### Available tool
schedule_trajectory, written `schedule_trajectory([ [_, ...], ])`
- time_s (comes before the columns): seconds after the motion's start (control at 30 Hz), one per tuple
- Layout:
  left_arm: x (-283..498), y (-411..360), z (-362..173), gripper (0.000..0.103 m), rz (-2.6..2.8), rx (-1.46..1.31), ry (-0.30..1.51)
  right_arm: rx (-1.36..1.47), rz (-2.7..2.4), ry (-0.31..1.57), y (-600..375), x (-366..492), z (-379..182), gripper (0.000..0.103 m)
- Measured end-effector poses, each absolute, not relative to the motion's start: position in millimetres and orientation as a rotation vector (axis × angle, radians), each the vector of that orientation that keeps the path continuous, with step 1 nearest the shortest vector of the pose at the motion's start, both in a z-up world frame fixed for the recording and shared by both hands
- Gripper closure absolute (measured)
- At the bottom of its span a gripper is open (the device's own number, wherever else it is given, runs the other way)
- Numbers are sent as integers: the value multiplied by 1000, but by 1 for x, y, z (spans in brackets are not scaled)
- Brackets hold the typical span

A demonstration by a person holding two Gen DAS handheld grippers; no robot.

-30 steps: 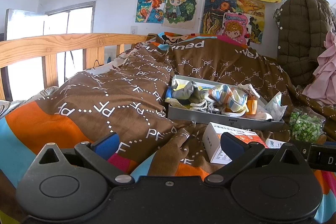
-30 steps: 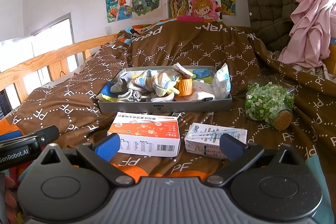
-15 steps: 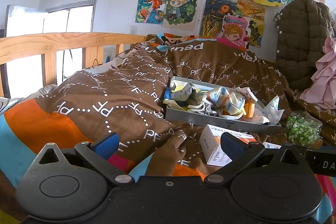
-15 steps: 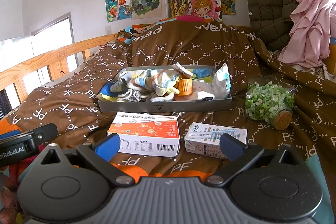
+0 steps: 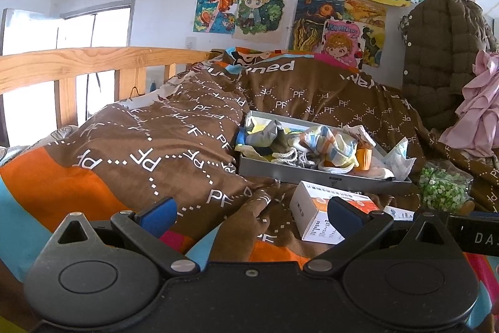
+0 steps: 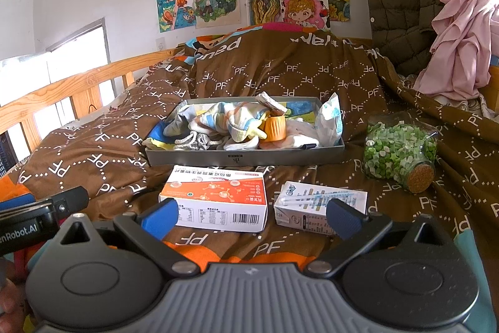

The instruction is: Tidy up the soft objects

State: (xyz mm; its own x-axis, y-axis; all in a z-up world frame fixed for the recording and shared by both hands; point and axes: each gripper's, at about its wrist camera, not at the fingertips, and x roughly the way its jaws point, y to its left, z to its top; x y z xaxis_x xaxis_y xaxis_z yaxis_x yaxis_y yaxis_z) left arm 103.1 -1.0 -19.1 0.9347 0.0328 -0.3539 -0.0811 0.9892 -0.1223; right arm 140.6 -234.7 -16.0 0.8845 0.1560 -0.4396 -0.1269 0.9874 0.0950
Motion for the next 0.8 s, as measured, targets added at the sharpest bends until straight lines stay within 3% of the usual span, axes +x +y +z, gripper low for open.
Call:
schedule_trajectory([
  [0.8,105,0,-20,1,35,-160,378,65,148,468,-234,140,-21,0],
])
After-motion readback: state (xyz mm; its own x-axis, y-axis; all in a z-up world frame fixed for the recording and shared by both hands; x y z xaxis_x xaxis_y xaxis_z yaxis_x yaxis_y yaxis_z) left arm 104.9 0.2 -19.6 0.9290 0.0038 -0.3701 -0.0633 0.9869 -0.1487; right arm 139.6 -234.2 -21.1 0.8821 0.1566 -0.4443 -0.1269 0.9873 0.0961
